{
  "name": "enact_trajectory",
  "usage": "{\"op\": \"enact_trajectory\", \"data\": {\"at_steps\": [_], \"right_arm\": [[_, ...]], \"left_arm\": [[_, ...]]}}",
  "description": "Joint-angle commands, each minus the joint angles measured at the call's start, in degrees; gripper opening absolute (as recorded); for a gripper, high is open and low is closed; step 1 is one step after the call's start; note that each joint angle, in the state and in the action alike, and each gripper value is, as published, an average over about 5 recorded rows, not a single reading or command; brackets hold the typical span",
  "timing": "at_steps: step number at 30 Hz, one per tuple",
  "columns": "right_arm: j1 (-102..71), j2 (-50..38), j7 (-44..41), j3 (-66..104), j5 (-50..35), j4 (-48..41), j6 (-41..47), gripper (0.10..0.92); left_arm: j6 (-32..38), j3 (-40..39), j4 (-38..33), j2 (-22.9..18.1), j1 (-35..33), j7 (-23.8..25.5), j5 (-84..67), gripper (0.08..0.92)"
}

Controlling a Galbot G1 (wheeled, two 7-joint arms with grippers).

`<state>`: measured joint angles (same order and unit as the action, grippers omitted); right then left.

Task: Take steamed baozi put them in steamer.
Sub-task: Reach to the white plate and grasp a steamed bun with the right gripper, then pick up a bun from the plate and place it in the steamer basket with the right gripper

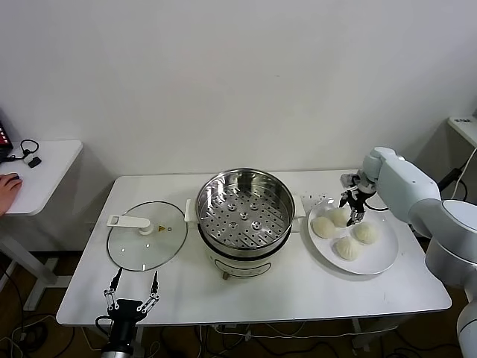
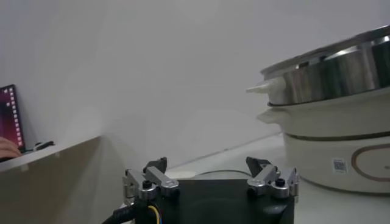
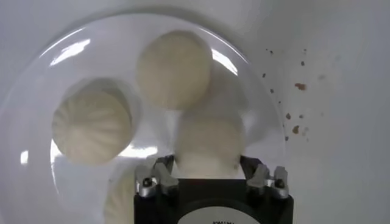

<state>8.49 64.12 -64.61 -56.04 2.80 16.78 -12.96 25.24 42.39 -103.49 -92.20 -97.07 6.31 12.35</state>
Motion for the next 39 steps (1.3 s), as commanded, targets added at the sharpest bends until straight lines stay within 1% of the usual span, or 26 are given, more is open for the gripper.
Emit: {"op": "enact_trajectory", "data": {"at_steps": [1, 5, 9, 15, 20, 23, 26, 30, 34, 39], "right_arm": [[0.00, 0.07, 0.24, 0.71, 0.37, -0.25, -0.01, 0.671], [0.90, -1.82, 0.01, -0.43, -0.24, 3.27, 0.22, 0.670], [3.87, -5.75, -0.24, -5.34, -3.71, 9.78, 0.59, 0.670], [12.66, -12.01, 0.09, -16.93, -10.16, 23.47, 0.68, 0.670], [22.40, -15.11, 1.61, -25.78, -14.35, 34.74, -1.51, 0.670], [29.60, -15.55, 3.01, -31.53, -16.00, 41.39, -4.92, 0.670], [36.53, -14.83, 4.91, -37.90, -17.10, 47.14, -10.34, 0.672], [42.43, -12.83, 8.08, -43.30, -17.13, 51.89, -18.21, 0.678], [45.49, -9.64, 10.81, -44.73, -14.59, 53.14, -25.22, 0.679], [46.56, -3.89, 12.89, -44.29, -14.15, 51.89, -30.97, 0.679]], "left_arm": [[0.04, 0.00, 0.01, -2.23, -0.03, -0.01, 0.04, 0.823], [0.10, 0.02, -0.12, -2.25, -0.07, 0.00, 0.07, 0.823], [0.15, 0.10, -0.20, -2.24, -0.13, -0.04, 0.08, 0.823], [0.40, 0.11, -0.08, -2.11, -0.24, -0.12, 0.20, 0.823], [0.48, 0.05, -0.14, -1.93, -0.26, -0.19, 0.52, 0.823], [0.48, 0.00, -0.15, -1.78, -0.29, -0.20, 0.68, 0.823], [0.48, -0.08, -0.03, -1.67, -0.31, -0.21, 0.88, 0.823], [0.41, -0.14, -0.03, -1.63, -0.42, -0.25, 1.25, 0.823], [0.37, -0.12, -0.15, -1.71, -0.51, -0.27, 1.40, 0.823], [0.35, -0.22, -0.12, -1.88, -0.46, -0.28, 1.55, 0.823]]}}
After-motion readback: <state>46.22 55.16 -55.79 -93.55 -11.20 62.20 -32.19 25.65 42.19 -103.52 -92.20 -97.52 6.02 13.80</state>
